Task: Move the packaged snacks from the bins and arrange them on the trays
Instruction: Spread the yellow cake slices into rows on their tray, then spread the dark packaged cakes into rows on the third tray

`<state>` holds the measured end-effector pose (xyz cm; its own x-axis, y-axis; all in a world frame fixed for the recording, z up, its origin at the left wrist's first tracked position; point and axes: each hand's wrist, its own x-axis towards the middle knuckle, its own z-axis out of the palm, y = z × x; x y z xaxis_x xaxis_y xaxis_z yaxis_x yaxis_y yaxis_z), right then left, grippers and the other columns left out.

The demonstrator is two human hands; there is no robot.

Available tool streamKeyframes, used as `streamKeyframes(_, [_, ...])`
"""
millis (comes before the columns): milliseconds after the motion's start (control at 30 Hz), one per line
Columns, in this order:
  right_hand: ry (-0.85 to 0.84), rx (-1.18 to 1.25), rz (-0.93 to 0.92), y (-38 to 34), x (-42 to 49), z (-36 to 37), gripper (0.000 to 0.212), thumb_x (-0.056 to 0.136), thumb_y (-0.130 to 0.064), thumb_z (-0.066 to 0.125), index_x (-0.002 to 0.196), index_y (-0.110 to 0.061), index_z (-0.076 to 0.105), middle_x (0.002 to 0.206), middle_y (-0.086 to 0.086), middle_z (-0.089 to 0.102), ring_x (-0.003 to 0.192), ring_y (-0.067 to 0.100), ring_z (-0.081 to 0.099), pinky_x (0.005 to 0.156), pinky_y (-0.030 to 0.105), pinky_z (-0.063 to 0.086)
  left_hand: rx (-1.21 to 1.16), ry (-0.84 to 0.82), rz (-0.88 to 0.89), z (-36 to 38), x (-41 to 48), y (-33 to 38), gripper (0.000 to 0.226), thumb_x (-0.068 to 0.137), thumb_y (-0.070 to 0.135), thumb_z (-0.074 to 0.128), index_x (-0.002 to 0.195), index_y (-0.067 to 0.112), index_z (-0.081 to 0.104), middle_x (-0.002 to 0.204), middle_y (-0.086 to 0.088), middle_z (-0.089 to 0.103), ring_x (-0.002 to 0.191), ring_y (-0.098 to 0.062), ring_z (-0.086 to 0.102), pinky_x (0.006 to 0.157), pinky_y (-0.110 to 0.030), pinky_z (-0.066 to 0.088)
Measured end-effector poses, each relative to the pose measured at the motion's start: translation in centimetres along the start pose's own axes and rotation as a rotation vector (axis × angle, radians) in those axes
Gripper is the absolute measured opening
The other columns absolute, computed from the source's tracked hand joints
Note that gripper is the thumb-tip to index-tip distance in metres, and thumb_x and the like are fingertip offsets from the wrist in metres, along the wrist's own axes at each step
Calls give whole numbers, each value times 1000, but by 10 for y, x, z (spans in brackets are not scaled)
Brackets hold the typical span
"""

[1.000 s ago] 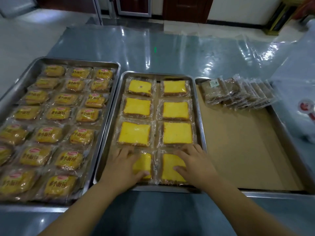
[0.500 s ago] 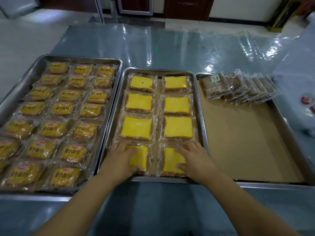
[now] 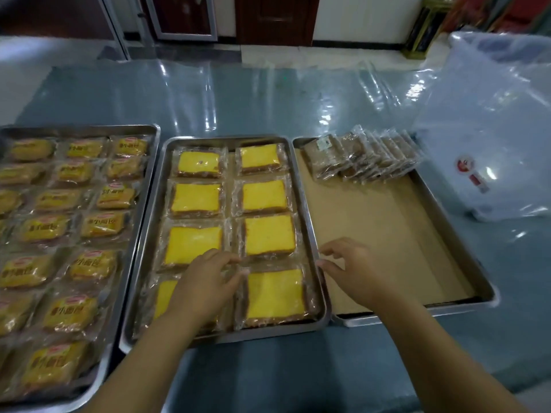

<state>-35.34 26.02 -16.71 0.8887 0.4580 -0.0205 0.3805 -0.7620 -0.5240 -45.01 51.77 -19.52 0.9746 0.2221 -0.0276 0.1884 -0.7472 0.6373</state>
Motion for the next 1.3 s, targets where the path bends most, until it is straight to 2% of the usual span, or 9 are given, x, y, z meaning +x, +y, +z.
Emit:
streamKeyframes(200, [-75, 10, 92, 60, 18, -40, 25, 87, -37, 62, 109, -25, 64, 96, -13, 59, 85, 4, 55, 68, 16, 41, -51, -16, -14, 35, 30, 54, 18, 83, 43, 64, 99, 35, 64, 94, 20, 57, 88, 1, 56, 76, -25, 49])
streamKeyframes(400, [-181, -129, 104, 113, 61, -74, 35, 87, -43, 57, 118, -27, 58, 109, -7, 62, 93, 13, 58, 80, 33, 51, -67, 7, -48, 75, 71, 108, 13, 84, 42, 63, 95, 34, 63, 91, 18, 58, 83, 1, 56, 69, -18, 48])
streamKeyframes(600, [-134, -150, 111, 141, 118, -103, 38, 87, -44, 57, 119, -24, 57, 108, -4, 63, 93, 16, 59, 76, 34, 51, 30, 82, 25, 99, 122, 148, 21, 85, 38, 64, 100, 25, 67, 85, 18, 53, 81, -1, 50, 67, -9, 35])
streamKeyframes(800, [51, -155, 87, 149, 183, -119, 37, 86, -40, 59, 116, -18, 53, 100, 3, 64, 80, 21, 56, 64, 32, 45, 116, 111, 31, 108, 186, 163, 30, 85, 37, 63, 111, 23, 64, 110, 3, 59, 106, -18, 51, 89, -29, 41])
streamKeyframes(900, [74, -149, 83, 150, 216, -118, 48, 87, -40, 58, 124, -10, 49, 113, 11, 60, 100, 29, 57, 80, 40, 51, 148, 136, 19, 116, 218, 165, 38, 84, 37, 64, 119, 23, 59, 117, 0, 54, 110, -19, 47, 90, -30, 38])
streamKeyframes(967, [57, -162, 67, 151, 234, -114, 53, 89, -41, 55, 131, -10, 45, 128, 12, 52, 115, 29, 50, 92, 42, 46, 190, 137, 20, 123, 236, 164, 46, 83, 38, 65, 125, 24, 53, 123, 2, 49, 116, -18, 42, 93, -29, 35])
streamKeyframes(1067, [15, -209, 70, 152, 250, -105, 48, 92, -42, 51, 128, -10, 47, 136, 10, 46, 115, 29, 50, 89, 41, 45, 255, 105, -1, 134, 260, 159, 62, 81, 37, 66, 136, 23, 41, 141, 2, 38, 130, -18, 29, 103, -33, 31])
streamKeyframes(1200, [24, -247, 79, 156, 258, -94, 34, 93, -39, 50, 114, -13, 54, 117, 5, 57, 97, 26, 57, 76, 38, 49, 257, 3, -39, 149, 280, 153, 76, 81, 35, 68, 143, 21, 27, 149, 1, 22, 135, -21, 25, 105, -35, 32])
streamKeyframes(1300, [51, -224, 90, 157, 258, -89, 26, 92, -36, 53, 108, -16, 53, 100, 1, 59, 85, 23, 58, 74, 38, 49, 255, 39, -38, 156, 287, 152, 72, 81, 26, 68, 141, 19, 29, 148, -2, 26, 132, -23, 30, 104, -34, 33])
